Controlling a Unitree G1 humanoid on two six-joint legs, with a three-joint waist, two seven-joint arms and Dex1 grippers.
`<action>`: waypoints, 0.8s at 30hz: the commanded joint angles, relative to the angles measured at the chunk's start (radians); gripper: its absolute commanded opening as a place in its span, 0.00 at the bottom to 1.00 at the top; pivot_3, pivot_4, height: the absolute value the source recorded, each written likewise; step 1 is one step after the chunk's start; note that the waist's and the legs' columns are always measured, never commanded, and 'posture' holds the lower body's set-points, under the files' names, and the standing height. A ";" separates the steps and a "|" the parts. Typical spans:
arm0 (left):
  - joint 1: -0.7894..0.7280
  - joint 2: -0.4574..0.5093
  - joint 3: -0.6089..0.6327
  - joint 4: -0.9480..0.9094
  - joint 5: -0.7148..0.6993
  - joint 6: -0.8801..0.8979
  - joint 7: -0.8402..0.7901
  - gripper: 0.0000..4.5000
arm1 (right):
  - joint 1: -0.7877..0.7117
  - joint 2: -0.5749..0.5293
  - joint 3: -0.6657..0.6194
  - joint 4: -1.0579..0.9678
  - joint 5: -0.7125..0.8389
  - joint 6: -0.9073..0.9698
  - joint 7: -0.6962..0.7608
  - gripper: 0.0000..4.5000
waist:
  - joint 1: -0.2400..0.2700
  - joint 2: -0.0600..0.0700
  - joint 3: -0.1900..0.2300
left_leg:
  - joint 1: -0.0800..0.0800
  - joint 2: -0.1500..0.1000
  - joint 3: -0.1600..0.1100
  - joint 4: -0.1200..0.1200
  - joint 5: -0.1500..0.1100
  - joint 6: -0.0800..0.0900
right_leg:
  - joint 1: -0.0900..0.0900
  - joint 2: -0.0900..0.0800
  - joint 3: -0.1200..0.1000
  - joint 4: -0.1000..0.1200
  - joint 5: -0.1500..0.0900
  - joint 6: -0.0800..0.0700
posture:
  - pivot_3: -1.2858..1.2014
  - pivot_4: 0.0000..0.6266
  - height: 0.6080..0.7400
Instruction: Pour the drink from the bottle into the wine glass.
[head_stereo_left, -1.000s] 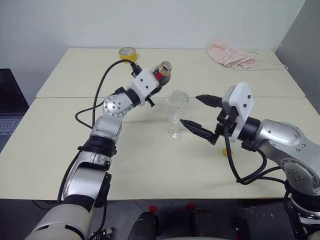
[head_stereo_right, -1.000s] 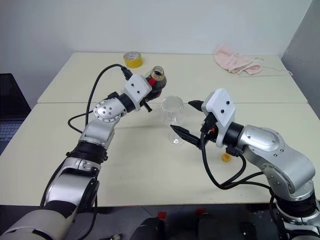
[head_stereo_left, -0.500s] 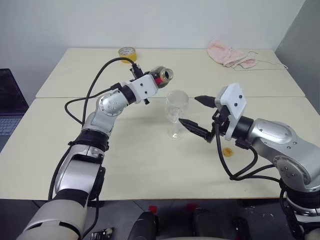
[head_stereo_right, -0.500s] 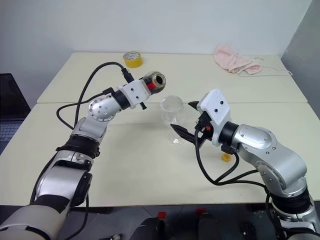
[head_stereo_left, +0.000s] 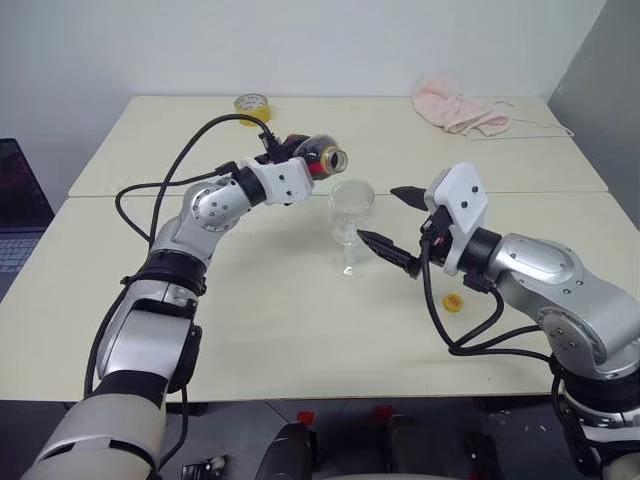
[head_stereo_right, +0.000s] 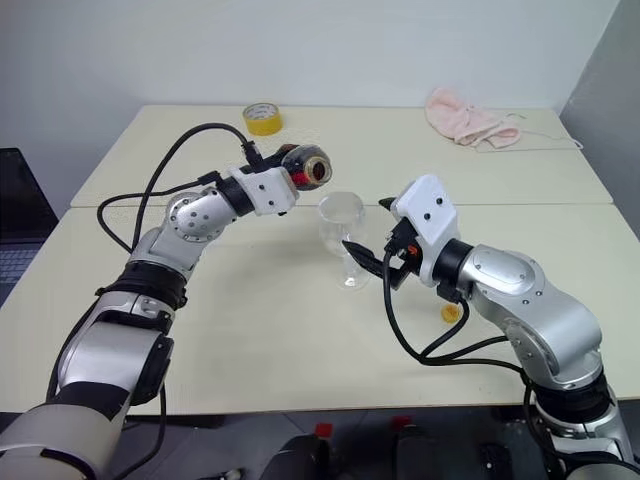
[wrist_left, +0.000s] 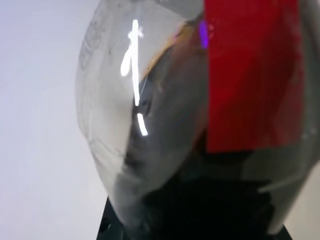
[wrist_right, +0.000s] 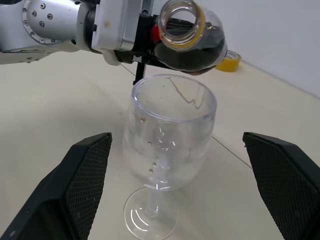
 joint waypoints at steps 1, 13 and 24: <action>-0.048 0.025 -0.001 -0.007 0.024 -0.040 0.047 0.18 | -0.024 0.012 -0.001 -0.020 -0.005 -0.007 0.002 1.00 | -0.001 0.000 0.000 | 0.000 0.000 0.000 0.000 0.000 0.000 | 0.000 0.000 0.000 0.000 0.000 0.000 | 0.52 0.24 1.00; -0.081 0.054 -0.043 0.014 0.126 -0.070 0.145 0.18 | -0.023 0.026 0.006 -0.023 -0.008 -0.005 0.001 1.00 | -0.005 0.000 0.000 | -0.001 -0.001 0.000 0.000 0.000 0.000 | -0.003 0.000 0.000 0.004 0.000 0.000 | 0.52 0.24 1.00; -0.106 0.067 -0.062 0.007 0.172 -0.080 0.210 0.18 | -0.020 0.033 0.010 -0.023 -0.014 -0.002 0.001 1.00 | -0.008 0.000 0.000 | -0.001 -0.001 0.000 0.000 0.000 0.000 | -0.003 0.000 0.000 0.005 0.000 0.000 | 0.52 0.24 1.00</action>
